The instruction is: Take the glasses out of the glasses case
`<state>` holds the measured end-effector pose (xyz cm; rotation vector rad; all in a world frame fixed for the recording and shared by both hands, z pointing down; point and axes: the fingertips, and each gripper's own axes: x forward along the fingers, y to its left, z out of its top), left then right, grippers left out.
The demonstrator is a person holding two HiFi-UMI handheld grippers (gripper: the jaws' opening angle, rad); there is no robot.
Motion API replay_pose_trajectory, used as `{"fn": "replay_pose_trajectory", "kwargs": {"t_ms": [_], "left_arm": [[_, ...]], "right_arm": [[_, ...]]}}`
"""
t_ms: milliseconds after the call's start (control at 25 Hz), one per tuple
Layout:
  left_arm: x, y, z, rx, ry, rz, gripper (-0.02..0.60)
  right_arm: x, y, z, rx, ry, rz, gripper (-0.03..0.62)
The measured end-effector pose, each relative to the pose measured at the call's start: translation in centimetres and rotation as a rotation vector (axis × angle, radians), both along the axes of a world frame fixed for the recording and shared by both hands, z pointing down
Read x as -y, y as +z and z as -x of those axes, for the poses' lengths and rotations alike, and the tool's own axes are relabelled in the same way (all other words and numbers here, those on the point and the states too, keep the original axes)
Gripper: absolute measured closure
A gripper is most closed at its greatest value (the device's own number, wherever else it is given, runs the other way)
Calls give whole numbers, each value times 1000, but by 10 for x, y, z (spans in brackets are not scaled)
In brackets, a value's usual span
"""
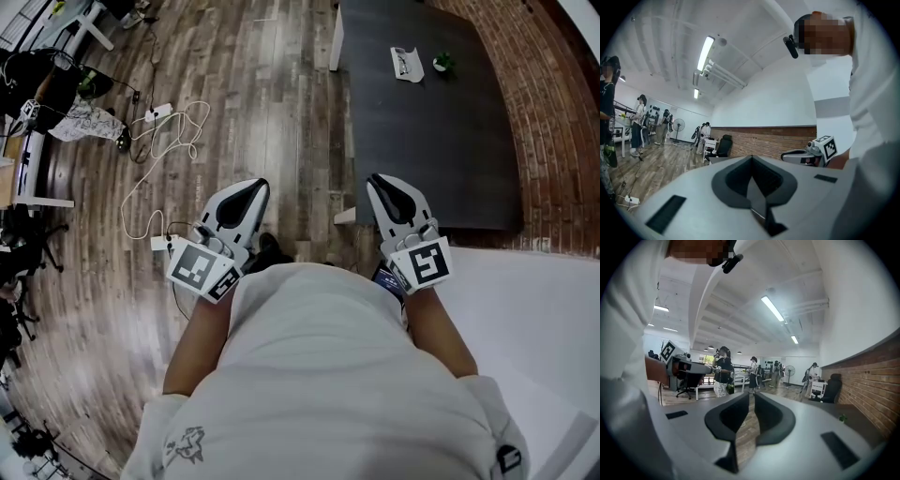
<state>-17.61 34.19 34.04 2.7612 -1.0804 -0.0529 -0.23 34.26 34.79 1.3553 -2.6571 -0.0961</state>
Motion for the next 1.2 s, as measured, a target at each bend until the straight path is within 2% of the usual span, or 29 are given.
{"fn": "replay_pose_trajectory", "kwargs": {"t_ms": [280, 680, 1200], "left_arm": [[41, -5, 57, -3, 47, 7, 571], [80, -7, 130, 1, 55, 10, 571], [121, 10, 157, 46, 37, 32, 571]], "right_arm": [[39, 1, 56, 0, 51, 24, 453], [79, 4, 126, 1, 68, 46, 427], [138, 22, 157, 20, 20, 76, 419]]}}
